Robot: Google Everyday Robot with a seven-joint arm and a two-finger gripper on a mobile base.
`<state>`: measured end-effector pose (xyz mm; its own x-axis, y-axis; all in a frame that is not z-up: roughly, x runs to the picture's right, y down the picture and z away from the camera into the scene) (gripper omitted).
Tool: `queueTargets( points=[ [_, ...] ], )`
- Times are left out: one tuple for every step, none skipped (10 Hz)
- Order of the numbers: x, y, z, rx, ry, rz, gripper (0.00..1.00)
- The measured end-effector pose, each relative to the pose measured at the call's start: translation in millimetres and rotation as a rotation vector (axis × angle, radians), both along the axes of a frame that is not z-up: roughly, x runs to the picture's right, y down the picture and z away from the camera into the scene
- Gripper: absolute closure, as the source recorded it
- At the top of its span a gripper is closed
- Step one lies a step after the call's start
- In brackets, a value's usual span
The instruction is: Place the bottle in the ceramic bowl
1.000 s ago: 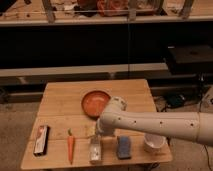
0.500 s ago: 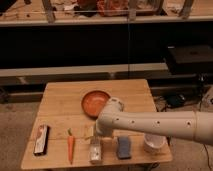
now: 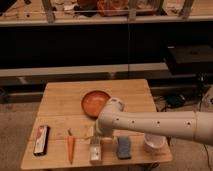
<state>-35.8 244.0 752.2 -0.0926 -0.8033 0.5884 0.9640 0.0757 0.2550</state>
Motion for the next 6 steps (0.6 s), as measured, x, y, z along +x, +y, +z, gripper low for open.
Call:
queueTargets(
  points=[
    [0.1, 0.8, 0.3, -0.001, 0.0, 0.0, 0.2],
    [0.0, 0.7, 0.2, -0.001, 0.0, 0.0, 0.2],
    [0.0, 0.6, 0.2, -0.001, 0.0, 0.0, 0.2],
    [0.0, 0.6, 0.2, -0.001, 0.0, 0.0, 0.2],
    [0.1, 0.8, 0.5, -0.002, 0.001, 0.001, 0.2],
    [-0.3, 3.3, 2.5, -0.007, 0.003, 0.0, 0.2]
  ],
)
